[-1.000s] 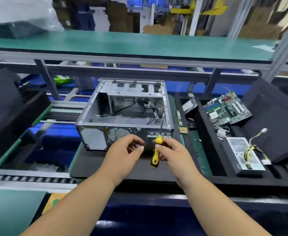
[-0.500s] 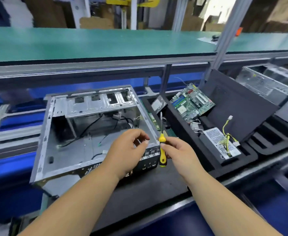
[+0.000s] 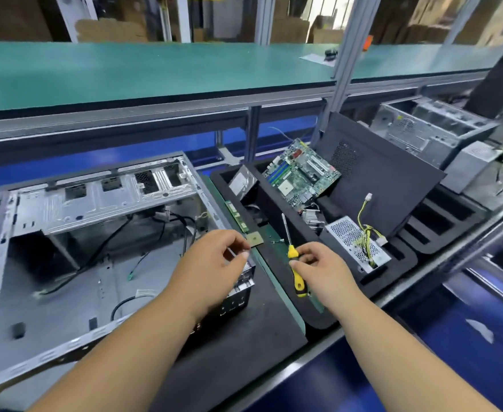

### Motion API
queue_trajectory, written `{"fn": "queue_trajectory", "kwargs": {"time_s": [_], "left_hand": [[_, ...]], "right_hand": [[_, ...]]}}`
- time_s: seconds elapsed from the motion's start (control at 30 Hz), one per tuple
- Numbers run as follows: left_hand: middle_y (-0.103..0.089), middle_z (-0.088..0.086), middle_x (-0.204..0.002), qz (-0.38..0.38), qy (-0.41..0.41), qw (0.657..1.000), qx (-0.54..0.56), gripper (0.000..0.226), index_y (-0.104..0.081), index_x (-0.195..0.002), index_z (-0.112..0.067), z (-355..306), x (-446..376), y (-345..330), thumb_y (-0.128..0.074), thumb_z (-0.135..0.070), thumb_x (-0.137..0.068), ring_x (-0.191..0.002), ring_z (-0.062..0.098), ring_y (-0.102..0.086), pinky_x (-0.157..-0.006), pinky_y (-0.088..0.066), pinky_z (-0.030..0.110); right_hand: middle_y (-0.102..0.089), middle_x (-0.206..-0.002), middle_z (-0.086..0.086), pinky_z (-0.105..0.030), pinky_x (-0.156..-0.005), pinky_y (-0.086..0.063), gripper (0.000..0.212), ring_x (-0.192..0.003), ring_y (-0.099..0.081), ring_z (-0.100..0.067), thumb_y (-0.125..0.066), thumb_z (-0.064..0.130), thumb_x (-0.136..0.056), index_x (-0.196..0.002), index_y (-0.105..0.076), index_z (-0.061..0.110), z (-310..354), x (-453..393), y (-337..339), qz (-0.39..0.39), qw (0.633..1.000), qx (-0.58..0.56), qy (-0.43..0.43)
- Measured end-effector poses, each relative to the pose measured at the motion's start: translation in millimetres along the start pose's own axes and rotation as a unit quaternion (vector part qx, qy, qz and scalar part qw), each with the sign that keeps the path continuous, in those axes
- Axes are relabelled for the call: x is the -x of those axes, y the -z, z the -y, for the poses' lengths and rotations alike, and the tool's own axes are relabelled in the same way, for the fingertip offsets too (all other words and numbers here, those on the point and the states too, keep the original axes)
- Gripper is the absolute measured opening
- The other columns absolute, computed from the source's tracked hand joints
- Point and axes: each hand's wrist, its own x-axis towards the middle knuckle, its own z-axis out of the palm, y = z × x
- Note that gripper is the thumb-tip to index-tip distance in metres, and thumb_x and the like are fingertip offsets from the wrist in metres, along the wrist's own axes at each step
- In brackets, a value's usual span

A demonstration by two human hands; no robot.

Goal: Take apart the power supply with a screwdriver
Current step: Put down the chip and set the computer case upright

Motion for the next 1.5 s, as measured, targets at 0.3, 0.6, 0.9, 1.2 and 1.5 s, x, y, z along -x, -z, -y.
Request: {"fn": "queue_trajectory", "kwargs": {"time_s": [0.3, 0.6, 0.9, 1.2, 1.5], "left_hand": [[-0.06, -0.018, -0.092, -0.012, -0.008, 0.998, -0.068, 0.014, -0.063, -0.095, -0.036, -40, -26, -36, -0.062, -0.022, -0.092, -0.091, -0.004, -0.056, -0.072, -0.039, 0.007], [-0.06, -0.02, -0.092, -0.047, 0.039, 0.992, -0.106, 0.013, -0.063, -0.094, -0.036, -64, -40, -66, -0.062, -0.023, -0.092, -0.09, -0.004, -0.056, -0.078, -0.044, 0.014], [-0.06, -0.02, -0.093, -0.067, 0.075, 0.988, -0.115, 0.016, -0.063, -0.093, -0.038, -71, -38, -78, -0.062, -0.022, -0.092, -0.091, -0.006, -0.055, -0.073, -0.038, 0.005], [-0.06, -0.018, -0.092, -0.08, 0.078, 0.987, -0.115, 0.014, -0.066, -0.095, -0.033, -71, -32, -75, -0.063, -0.019, -0.092, -0.092, -0.003, -0.056, -0.076, -0.038, 0.003], [-0.061, -0.021, -0.093, -0.094, 0.09, 0.985, -0.111, 0.016, -0.064, -0.094, -0.037, -70, -22, -72, -0.063, -0.022, -0.091, -0.092, -0.002, -0.057, -0.076, -0.042, 0.013]], "right_hand": [[-0.063, -0.099, -0.001, -0.031, -0.068, -0.042, 0.016, -0.088, -0.062, -0.024, -0.062, 0.029, -0.093, -0.107, -0.06, 0.021, -42, -67, 44, 0.054, 0.947, 0.317, 0.021], [-0.063, -0.115, -0.007, -0.033, -0.074, -0.045, 0.024, -0.104, -0.064, -0.029, -0.055, 0.005, -0.092, -0.114, -0.06, 0.011, -62, -111, 54, 0.104, 0.859, 0.5, 0.04], [-0.068, -0.108, -0.004, -0.033, -0.067, -0.046, 0.032, -0.1, -0.068, -0.027, -0.058, -0.003, -0.086, -0.112, -0.068, 0.013, -62, -126, 42, 0.128, 0.822, 0.553, 0.051], [-0.061, -0.112, -0.004, -0.032, -0.067, -0.043, 0.033, -0.1, -0.066, -0.026, -0.059, -0.001, -0.087, -0.117, -0.06, 0.013, -68, -127, 43, 0.118, 0.844, 0.518, 0.071], [-0.059, -0.116, -0.004, -0.032, -0.068, -0.043, 0.028, -0.101, -0.065, -0.026, -0.058, 0.008, -0.092, -0.119, -0.055, 0.014, -61, -125, 52, 0.126, 0.856, 0.491, 0.102]]}}
